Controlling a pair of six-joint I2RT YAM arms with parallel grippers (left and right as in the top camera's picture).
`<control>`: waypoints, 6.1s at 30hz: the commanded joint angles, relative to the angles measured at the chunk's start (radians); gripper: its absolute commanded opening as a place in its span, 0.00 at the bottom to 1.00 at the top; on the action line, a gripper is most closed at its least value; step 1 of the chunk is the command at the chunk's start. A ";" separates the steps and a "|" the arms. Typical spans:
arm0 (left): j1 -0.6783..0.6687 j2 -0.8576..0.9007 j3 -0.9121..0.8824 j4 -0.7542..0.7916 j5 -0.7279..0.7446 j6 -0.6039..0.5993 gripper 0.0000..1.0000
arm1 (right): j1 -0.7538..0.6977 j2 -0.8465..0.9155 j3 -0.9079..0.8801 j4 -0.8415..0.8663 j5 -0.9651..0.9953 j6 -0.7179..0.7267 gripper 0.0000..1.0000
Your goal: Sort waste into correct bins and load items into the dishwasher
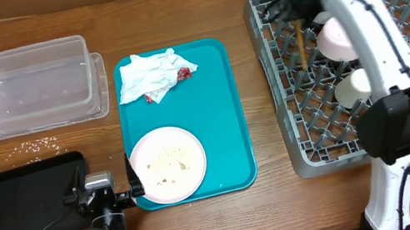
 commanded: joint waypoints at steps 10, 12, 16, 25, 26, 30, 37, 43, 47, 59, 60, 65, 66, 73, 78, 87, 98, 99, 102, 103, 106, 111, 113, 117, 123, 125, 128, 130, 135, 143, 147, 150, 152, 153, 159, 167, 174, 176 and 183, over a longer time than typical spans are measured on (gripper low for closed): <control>0.005 -0.011 -0.004 0.002 0.011 -0.013 1.00 | -0.019 -0.010 -0.216 0.167 -0.208 -0.077 0.09; 0.005 -0.011 -0.004 0.002 0.011 -0.013 1.00 | -0.016 -0.010 -0.235 0.177 -0.222 -0.077 0.14; 0.005 -0.011 -0.004 0.002 0.011 -0.013 1.00 | -0.013 -0.011 -0.238 0.172 -0.224 -0.054 0.34; 0.005 -0.011 -0.004 0.002 0.011 -0.013 1.00 | -0.016 -0.077 -0.188 0.083 -0.217 0.152 0.57; 0.005 -0.011 -0.004 0.002 0.011 -0.013 1.00 | -0.021 -0.097 -0.181 0.075 -0.208 0.174 0.65; 0.005 -0.011 -0.004 0.002 0.011 -0.013 1.00 | -0.104 -0.218 -0.136 0.026 -0.190 0.228 1.00; 0.005 -0.011 -0.004 0.002 0.011 -0.013 1.00 | -0.409 -0.364 -0.126 -0.040 -0.193 0.303 1.00; 0.005 -0.011 -0.004 0.002 0.011 -0.013 1.00 | -0.667 -0.377 -0.127 -0.136 -0.224 0.303 1.00; 0.005 -0.011 -0.004 0.002 0.011 -0.013 1.00 | -0.753 -0.375 -0.127 -0.183 -0.328 0.303 1.00; 0.005 -0.011 -0.004 0.026 0.084 -0.017 1.00 | -0.777 -0.374 -0.127 -0.194 -0.381 0.302 1.00; 0.005 -0.011 -0.004 0.045 0.148 -0.061 1.00 | -0.777 -0.374 -0.127 -0.194 -0.381 0.302 1.00; 0.005 -0.011 -0.004 0.150 0.624 -0.409 1.00 | -0.777 -0.374 -0.127 -0.194 -0.381 0.302 1.00; 0.005 -0.011 -0.004 0.173 0.679 -0.441 1.00 | -0.777 -0.374 -0.127 -0.194 -0.381 0.302 1.00; 0.005 -0.010 0.053 0.530 0.760 -0.592 1.00 | -0.777 -0.374 -0.127 -0.194 -0.381 0.302 1.00; 0.006 0.091 0.290 0.278 0.710 -0.395 1.00 | -0.777 -0.374 -0.127 -0.194 -0.381 0.302 1.00; -0.001 0.763 1.095 -0.729 0.718 -0.059 1.00 | -0.777 -0.374 -0.127 -0.194 -0.381 0.302 1.00; -0.142 1.244 1.527 -1.132 0.505 -0.275 1.00 | -0.777 -0.374 -0.127 -0.194 -0.381 0.302 1.00; -0.196 1.261 1.527 -1.152 0.370 -0.330 1.00 | -0.777 -0.374 -0.127 -0.194 -0.381 0.302 1.00; -0.405 1.326 1.527 -1.220 -0.020 -0.535 1.00 | -0.777 -0.374 -0.127 -0.194 -0.381 0.302 1.00; -0.467 1.351 1.527 -1.233 -0.101 -0.592 1.00 | -0.777 -0.374 -0.127 -0.194 -0.381 0.302 1.00; -0.636 1.442 1.527 -1.219 -0.218 -0.665 1.00 | -0.777 -0.374 -0.127 -0.194 -0.381 0.302 1.00; -0.784 1.645 1.527 -1.122 -0.209 -0.700 1.00 | -0.777 -0.374 -0.127 -0.194 -0.381 0.302 1.00; -0.784 1.708 1.527 -1.125 -0.205 -0.773 1.00 | -0.777 -0.374 -0.127 -0.194 -0.381 0.302 1.00; -0.760 1.813 1.527 -1.114 -0.159 -0.839 1.00 | -0.777 -0.374 -0.127 -0.194 -0.381 0.302 1.00; -0.729 1.928 1.526 -1.076 -0.115 -0.901 0.71 | -0.777 -0.374 -0.127 -0.194 -0.381 0.302 1.00; -0.724 1.957 1.526 -1.064 -0.115 -0.922 0.67 | -0.777 -0.374 -0.127 -0.194 -0.381 0.302 1.00; -0.721 1.999 1.526 -1.052 -0.116 -0.931 0.60 | -0.777 -0.374 -0.127 -0.194 -0.381 0.302 1.00; -0.720 2.026 1.526 -1.048 -0.117 -0.931 0.58 | -0.777 -0.374 -0.127 -0.194 -0.381 0.302 1.00; -0.699 2.053 1.526 -1.056 -0.111 -0.930 0.49 | -0.777 -0.374 -0.127 -0.194 -0.381 0.302 1.00; -0.634 2.054 1.513 -1.054 -0.106 -0.930 0.47 | -0.777 -0.374 -0.127 -0.194 -0.381 0.302 1.00; -0.636 2.055 1.511 -1.046 -0.105 -0.930 0.46 | -0.777 -0.374 -0.127 -0.194 -0.381 0.302 1.00; -0.635 2.055 1.509 -1.046 -0.088 -0.931 0.38 | -0.777 -0.374 -0.127 -0.194 -0.381 0.302 1.00; -0.635 2.057 1.505 -1.046 -0.081 -0.930 0.36 | -0.777 -0.374 -0.127 -0.194 -0.381 0.302 1.00; -0.636 2.058 1.501 -1.047 -0.079 -0.930 0.36 | -0.777 -0.374 -0.127 -0.194 -0.381 0.302 1.00; -0.636 2.058 1.450 -1.045 -0.069 -0.930 0.37 | -0.777 -0.374 -0.127 -0.194 -0.381 0.302 1.00; -0.636 2.058 1.423 -1.036 -0.065 -0.930 0.16 | -0.777 -0.374 -0.127 -0.194 -0.381 0.302 1.00; -0.636 2.058 1.430 -1.042 -0.062 -0.930 0.04 | -0.777 -0.374 -0.127 -0.194 -0.381 0.302 1.00; -0.636 2.058 1.436 -1.046 -0.062 -0.930 0.04 | -0.777 -0.374 -0.127 -0.194 -0.381 0.302 1.00; -0.636 2.058 1.490 -1.104 -0.067 -0.927 0.04 | -0.777 -0.374 -0.127 -0.194 -0.381 0.302 1.00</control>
